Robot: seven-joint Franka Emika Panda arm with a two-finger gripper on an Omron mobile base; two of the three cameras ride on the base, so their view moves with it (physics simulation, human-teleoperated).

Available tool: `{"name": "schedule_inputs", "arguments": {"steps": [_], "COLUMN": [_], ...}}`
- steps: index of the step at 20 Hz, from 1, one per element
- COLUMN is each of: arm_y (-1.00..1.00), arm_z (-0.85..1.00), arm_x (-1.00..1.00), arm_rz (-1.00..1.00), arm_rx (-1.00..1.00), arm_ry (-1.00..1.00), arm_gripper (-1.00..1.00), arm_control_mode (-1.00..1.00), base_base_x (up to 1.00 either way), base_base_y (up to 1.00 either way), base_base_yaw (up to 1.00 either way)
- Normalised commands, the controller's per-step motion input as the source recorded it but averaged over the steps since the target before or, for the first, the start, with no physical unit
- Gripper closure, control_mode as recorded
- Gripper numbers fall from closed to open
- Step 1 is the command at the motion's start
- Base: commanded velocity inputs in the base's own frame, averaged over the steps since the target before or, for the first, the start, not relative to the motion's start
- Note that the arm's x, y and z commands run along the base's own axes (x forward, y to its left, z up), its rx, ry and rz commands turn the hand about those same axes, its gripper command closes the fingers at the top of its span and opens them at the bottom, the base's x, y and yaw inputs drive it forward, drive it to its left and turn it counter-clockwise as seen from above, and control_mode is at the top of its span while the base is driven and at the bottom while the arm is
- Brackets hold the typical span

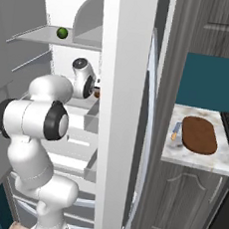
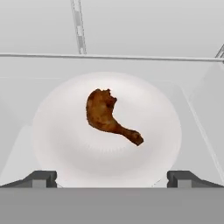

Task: Retrieve the chicken drumstick from the fridge and place it on the cutting board.

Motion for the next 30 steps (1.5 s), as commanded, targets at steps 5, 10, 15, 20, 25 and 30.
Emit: {"name": "schedule_inputs", "arguments": {"steps": [5, 10, 15, 20, 25, 30], "arm_y": [0.06, 0.13, 0.02, 0.00, -0.02, -0.04], "arm_z": [-0.22, -0.13, -0.10, -0.14, -0.16, -0.24], "arm_x": [0.39, 0.34, 0.34, 0.34, 0.29, 0.10], "arm_rz": [0.00, 0.00, 0.00, 0.00, 0.00, -0.01], "arm_rx": [0.00, 0.00, 0.00, 0.00, 0.00, 0.00], "arm_ry": [0.02, 0.00, 0.02, 0.05, 0.04, 0.00], "arm_gripper": [-1.00, -1.00, -1.00, -1.00, -1.00, -1.00], "arm_control_mode": [-1.00, -1.00, -1.00, -1.00, -1.00, -1.00], "base_base_x": [0.00, 0.00, 0.00, 0.00, 0.00, 0.00], "base_base_y": [0.00, 0.00, 0.00, 0.00, 0.00, 0.00], "base_base_yaw": [0.00, 0.00, 0.00, 0.00, 0.00, 0.00]}}
